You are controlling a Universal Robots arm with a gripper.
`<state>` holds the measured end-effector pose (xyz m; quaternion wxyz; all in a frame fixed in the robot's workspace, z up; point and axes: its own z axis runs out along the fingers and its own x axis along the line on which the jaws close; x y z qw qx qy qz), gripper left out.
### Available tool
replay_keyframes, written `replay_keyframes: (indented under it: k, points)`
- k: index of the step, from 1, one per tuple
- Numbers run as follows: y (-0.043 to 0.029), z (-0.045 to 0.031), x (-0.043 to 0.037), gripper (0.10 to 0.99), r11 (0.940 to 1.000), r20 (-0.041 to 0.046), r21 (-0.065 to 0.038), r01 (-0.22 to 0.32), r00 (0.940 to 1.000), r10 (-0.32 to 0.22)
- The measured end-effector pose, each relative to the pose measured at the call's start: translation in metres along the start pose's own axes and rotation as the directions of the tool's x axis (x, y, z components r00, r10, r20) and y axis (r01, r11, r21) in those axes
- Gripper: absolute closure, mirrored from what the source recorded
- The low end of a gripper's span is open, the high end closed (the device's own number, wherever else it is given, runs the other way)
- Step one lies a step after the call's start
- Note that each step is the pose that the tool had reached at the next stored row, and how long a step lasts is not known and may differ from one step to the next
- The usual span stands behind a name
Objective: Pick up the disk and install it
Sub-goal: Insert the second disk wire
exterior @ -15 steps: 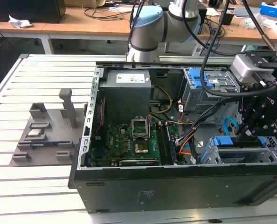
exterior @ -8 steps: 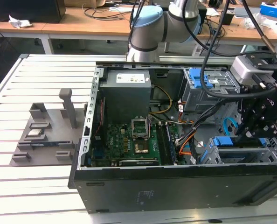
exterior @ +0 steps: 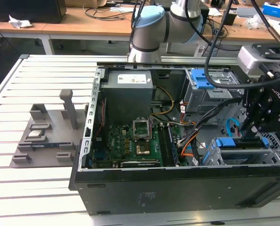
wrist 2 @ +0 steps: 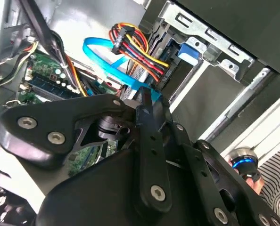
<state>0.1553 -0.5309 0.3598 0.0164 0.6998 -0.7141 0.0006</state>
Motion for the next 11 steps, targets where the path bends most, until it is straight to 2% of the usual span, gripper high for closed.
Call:
replay_keyframes:
  k: [1,5,11]
  points:
    - [0.0003,-0.0115,-0.0006,0.980,1.0000,-0.0002,0.000,0.000,1.0000,0.000]
    - [0.0006,-0.0261,-0.0002,0.980,1.0000,-0.0001,0.000,0.000,1.0000,0.000]
    - [0.0006,-0.0272,-0.0002,0.980,1.0000,0.0010,0.000,0.000,1.0000,0.000]
